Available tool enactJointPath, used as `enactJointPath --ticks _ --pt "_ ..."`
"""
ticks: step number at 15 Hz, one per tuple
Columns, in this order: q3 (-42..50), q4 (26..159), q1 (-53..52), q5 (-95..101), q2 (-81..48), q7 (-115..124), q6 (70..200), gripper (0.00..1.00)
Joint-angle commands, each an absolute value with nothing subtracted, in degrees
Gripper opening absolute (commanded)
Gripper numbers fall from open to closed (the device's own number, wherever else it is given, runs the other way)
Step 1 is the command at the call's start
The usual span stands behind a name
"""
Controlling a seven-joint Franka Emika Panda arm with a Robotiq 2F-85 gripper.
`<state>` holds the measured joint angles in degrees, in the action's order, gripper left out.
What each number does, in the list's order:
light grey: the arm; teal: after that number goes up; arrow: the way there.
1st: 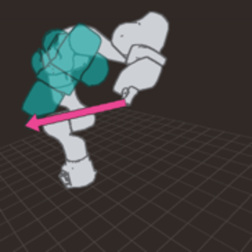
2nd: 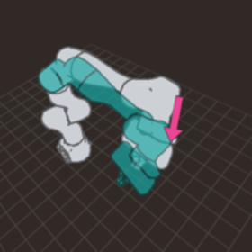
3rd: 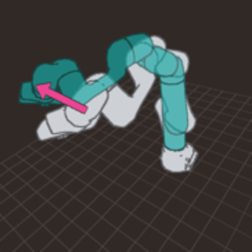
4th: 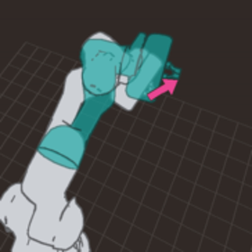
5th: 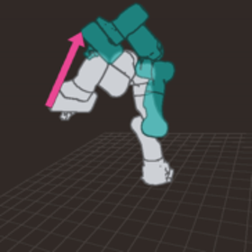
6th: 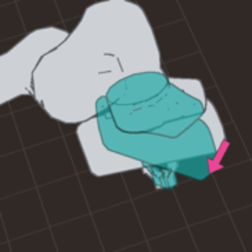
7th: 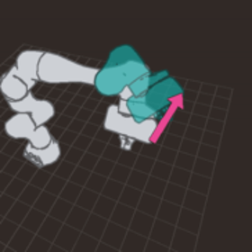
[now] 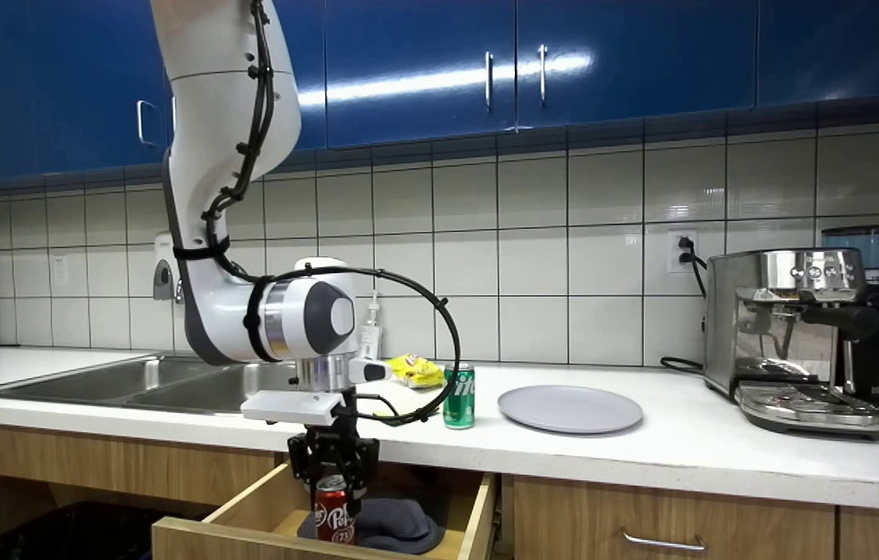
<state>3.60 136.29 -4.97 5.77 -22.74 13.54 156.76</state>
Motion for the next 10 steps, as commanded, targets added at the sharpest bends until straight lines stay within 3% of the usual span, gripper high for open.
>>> enactJointPath --ticks 1,10 --pt "4.79 134.93 -6.62 6.21 -23.96 14.78 158.02 0.38" --pt "4.70 137.51 -8.02 6.00 -21.86 14.42 156.75 0.38"
